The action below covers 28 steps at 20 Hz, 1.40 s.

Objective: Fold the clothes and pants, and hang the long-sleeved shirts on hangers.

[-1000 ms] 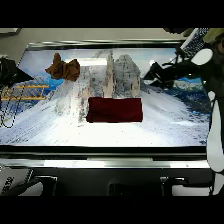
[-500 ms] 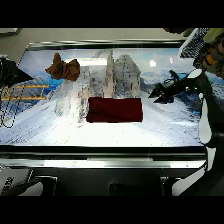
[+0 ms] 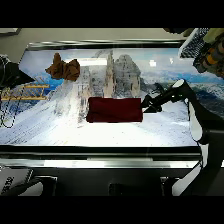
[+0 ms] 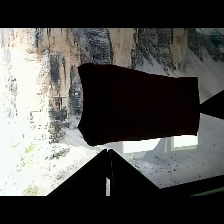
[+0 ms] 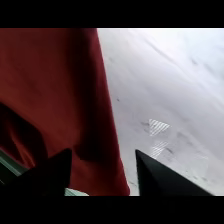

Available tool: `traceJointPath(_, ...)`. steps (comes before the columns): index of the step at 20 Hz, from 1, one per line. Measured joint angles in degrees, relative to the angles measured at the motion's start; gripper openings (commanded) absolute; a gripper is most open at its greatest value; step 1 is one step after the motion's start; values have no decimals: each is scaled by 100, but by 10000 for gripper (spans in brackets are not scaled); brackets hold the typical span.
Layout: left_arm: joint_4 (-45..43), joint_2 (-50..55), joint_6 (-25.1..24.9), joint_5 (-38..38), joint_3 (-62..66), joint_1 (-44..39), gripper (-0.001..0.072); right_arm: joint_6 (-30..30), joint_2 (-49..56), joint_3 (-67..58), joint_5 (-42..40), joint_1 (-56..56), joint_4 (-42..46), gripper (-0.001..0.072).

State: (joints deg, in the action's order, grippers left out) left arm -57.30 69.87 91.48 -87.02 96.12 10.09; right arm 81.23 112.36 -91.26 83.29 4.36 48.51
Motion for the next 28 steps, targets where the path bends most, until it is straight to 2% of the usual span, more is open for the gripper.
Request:
traceJointPath(2, 0, 0, 0, 2, -28, 0, 17, -7, 7, 81, -55, -129, -35, 46)
traceJointPath(3, 2, 0, 0, 4, -37, 0, 17, -20, -4, 103, -96, -192, -39, 24)
traceJointPath(6, 2, 0, 0, 7, -52, 0, 17, 31, -160, 122, -374, -289, -125, 24)
traceJointPath(10, 4, 0, 0, 24, -57, 0, 17, 398, -382, -297, -627, -328, 15, 23)
traceJointPath(20, 4, 0, 0, 87, -57, 0, 17, 1969, -468, -2291, -855, -74, 914, 22)
traceJointPath(28, 2, 0, 0, 149, -57, 2, 17, 2647, -514, -2623, -1447, 1141, 236, 22)
